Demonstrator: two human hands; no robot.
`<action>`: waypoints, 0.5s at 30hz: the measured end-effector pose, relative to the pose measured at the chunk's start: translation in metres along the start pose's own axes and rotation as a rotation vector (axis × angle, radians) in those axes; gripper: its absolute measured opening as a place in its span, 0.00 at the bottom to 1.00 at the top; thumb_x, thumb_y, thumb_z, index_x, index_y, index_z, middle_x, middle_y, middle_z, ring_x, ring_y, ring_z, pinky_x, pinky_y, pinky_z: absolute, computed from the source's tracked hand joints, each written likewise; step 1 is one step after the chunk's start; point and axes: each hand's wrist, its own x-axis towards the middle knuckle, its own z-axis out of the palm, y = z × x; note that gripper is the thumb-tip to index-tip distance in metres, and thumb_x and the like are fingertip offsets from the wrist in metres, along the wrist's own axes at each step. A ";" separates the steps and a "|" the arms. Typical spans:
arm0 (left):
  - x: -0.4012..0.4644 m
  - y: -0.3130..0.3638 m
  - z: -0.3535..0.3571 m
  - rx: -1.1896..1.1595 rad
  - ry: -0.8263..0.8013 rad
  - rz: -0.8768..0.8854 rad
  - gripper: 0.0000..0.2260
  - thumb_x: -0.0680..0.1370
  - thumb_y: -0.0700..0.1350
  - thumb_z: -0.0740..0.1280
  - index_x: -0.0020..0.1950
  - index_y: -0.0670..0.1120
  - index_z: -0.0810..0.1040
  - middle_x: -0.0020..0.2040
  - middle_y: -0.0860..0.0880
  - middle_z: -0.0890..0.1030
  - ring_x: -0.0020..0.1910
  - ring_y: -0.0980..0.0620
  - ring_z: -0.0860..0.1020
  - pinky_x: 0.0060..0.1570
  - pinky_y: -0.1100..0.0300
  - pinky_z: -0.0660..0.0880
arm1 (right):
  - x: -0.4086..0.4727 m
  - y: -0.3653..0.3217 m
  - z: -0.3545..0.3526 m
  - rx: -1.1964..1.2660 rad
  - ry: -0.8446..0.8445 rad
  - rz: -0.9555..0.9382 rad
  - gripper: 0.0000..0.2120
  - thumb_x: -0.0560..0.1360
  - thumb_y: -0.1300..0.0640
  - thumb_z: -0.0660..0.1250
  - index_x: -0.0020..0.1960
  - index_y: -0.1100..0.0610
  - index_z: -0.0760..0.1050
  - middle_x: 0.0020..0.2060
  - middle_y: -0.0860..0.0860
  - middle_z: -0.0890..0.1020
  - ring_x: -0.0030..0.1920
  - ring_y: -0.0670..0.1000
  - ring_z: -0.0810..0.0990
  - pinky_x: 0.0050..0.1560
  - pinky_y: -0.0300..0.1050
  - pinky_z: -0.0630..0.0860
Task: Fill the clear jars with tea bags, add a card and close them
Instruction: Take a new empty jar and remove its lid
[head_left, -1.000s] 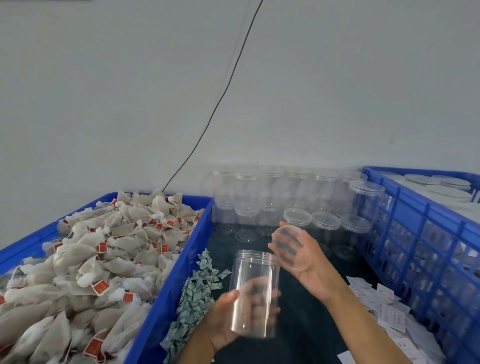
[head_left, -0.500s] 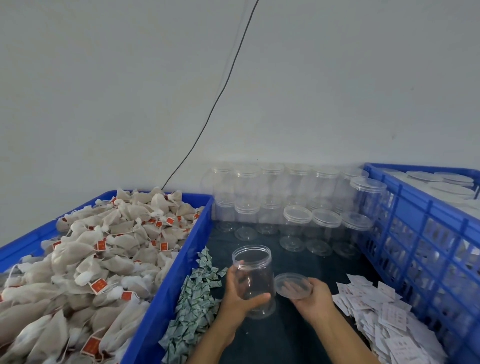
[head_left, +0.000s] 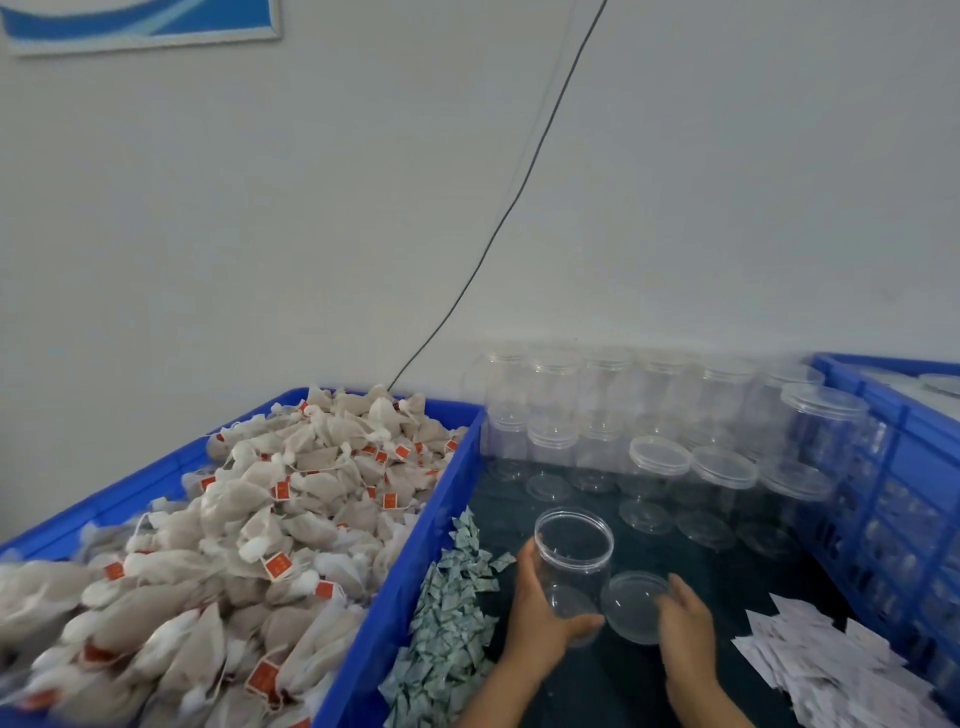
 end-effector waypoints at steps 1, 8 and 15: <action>0.000 0.003 -0.001 0.028 -0.002 -0.013 0.49 0.64 0.34 0.79 0.75 0.52 0.52 0.71 0.52 0.66 0.68 0.55 0.68 0.67 0.61 0.68 | -0.002 -0.006 0.001 -0.030 0.006 -0.030 0.24 0.77 0.70 0.56 0.73 0.63 0.66 0.70 0.60 0.70 0.69 0.60 0.70 0.65 0.50 0.65; 0.003 0.038 -0.019 0.191 -0.011 -0.141 0.45 0.72 0.32 0.70 0.78 0.51 0.44 0.75 0.44 0.56 0.66 0.51 0.65 0.61 0.60 0.71 | -0.028 -0.062 0.008 -0.094 -0.020 -0.312 0.22 0.77 0.70 0.55 0.67 0.58 0.73 0.55 0.50 0.78 0.46 0.45 0.77 0.49 0.39 0.71; 0.012 0.105 -0.036 0.058 0.297 -0.018 0.18 0.76 0.36 0.64 0.65 0.48 0.68 0.63 0.51 0.73 0.47 0.63 0.71 0.40 0.72 0.66 | -0.057 -0.114 0.056 0.045 -0.175 -0.412 0.18 0.77 0.71 0.54 0.58 0.60 0.77 0.56 0.54 0.81 0.58 0.52 0.77 0.60 0.46 0.72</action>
